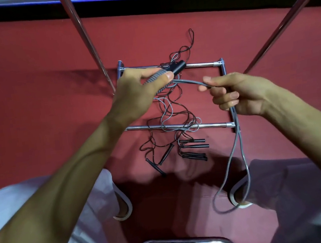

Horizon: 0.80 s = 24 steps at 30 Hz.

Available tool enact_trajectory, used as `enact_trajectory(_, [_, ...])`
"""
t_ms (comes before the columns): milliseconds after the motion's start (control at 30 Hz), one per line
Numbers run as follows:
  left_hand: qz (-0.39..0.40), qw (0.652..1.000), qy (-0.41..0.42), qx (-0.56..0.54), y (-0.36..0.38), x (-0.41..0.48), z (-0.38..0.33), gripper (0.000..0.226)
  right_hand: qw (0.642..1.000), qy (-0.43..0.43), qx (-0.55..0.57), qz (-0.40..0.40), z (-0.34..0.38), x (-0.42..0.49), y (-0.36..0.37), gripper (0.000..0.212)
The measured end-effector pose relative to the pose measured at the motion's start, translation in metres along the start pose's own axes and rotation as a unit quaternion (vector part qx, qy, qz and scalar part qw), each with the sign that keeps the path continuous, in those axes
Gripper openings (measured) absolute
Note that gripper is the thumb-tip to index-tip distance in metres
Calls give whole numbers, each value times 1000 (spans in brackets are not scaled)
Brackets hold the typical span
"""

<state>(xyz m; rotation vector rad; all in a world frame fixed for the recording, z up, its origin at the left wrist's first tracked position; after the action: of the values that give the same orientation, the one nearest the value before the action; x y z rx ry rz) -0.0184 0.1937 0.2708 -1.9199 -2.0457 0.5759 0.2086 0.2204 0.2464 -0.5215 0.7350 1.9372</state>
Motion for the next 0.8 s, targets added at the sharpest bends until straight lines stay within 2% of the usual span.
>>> enact_trajectory(167, [28, 997, -53, -45, 1, 4, 7, 20, 973, -179, -130, -64, 12, -2, 7, 9])
enact_trajectory(233, [47, 992, -82, -81, 0, 4, 8, 19, 921, -271, -260, -102, 20, -11, 10, 8])
enact_trajectory(333, [59, 989, -97, -95, 1, 3, 10, 23, 799, -362, -458, -141, 19, -18, 13, 18])
enact_trajectory(367, [59, 989, -99, -94, 1, 3, 10, 23, 777, -370, -486, -151, 18, -18, 13, 20])
enact_trajectory(400, [62, 989, -101, -93, 1, 3, 11, 25, 772, -371, -491, -156, 17, -17, 11, 24])
enact_trajectory(467, [74, 988, -99, -95, 2, 3, 11, 27, 799, -373, -448, -147, 19, -17, 10, 31])
enact_trajectory(533, [85, 987, -95, -99, 1, 4, 10, 27, 862, -345, -352, -117, 21, -16, 9, 31])
enact_trajectory(600, [88, 987, -88, -96, 0, 4, 9, 27, 943, -226, -225, -93, 17, -8, 4, 30])
enact_trajectory(633, [87, 989, -83, -89, 0, 4, 8, 26, 979, -127, -143, -74, 9, -3, 0, 31])
enact_trajectory(667, [83, 991, -75, -75, 1, 4, 8, 25, 998, -20, -52, -42, 0, 0, -2, 31])
enact_trajectory(700, [76, 994, -61, -54, 3, 4, 8, 25, 997, 64, 37, -7, -6, 1, 0, 31])
enact_trajectory(733, [66, 996, -46, -27, 4, 4, 8, 26, 989, 109, 98, 22, -10, 1, 3, 31])
enact_trajectory(800, [41, 999, -19, 26, 4, 6, 9, 32, 988, 118, 95, 38, -11, 3, 6, 33])
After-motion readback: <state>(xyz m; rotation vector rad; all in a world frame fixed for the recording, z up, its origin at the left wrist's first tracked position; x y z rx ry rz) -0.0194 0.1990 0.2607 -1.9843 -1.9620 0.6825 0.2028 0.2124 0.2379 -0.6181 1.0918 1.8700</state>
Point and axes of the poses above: each hand's wrist, its own x-axis towards the middle knuckle, its own y-axis out of the palm, z = x × y, the point moved 5 cm from there along x, towards the middle knuckle, and after that the axes turned 4 degrees about x, right-handed, at the moved point
